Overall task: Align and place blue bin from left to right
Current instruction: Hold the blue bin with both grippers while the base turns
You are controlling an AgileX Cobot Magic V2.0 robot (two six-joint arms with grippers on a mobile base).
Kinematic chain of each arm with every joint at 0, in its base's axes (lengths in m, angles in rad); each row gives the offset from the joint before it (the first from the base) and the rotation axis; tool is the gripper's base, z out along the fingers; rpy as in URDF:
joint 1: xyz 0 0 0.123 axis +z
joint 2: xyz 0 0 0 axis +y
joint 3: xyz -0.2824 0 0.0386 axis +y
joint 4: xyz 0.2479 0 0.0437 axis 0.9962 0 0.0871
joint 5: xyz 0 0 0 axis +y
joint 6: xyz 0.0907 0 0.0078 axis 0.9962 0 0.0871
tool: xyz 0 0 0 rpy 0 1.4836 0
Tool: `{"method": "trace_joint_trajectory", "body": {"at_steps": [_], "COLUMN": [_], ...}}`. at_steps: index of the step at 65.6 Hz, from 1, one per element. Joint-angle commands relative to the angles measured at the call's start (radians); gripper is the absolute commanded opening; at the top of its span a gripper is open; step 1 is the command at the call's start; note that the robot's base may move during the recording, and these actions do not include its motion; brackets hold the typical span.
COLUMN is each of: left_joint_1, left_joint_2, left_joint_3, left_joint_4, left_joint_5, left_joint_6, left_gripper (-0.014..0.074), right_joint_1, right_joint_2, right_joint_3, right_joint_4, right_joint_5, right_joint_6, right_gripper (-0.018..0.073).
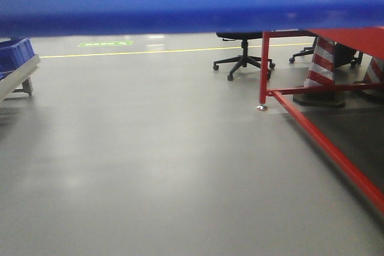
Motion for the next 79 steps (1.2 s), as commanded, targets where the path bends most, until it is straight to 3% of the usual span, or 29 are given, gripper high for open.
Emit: {"method": "trace_joint_trajectory", "body": {"at_steps": [1, 79], "left_joint_1": [-0.011, -0.011], "left_joint_2": [-0.001, -0.001], "left_joint_3": [-0.017, -0.017], "left_joint_4": [-0.014, -0.014], "left_joint_5": [-0.114, -0.114], "left_joint_6": [-0.004, -0.004], "left_gripper": [-0.0111, -0.0111], "right_joint_1": [0.008, 0.008], "right_joint_2": [0.002, 0.002], "right_joint_3": [-0.019, -0.019], "right_joint_4": [-0.020, -0.020], "right_joint_5": [-0.174, -0.179], "right_joint_6": [0.002, 0.002], "right_gripper": [-0.0079, -0.0079]}}
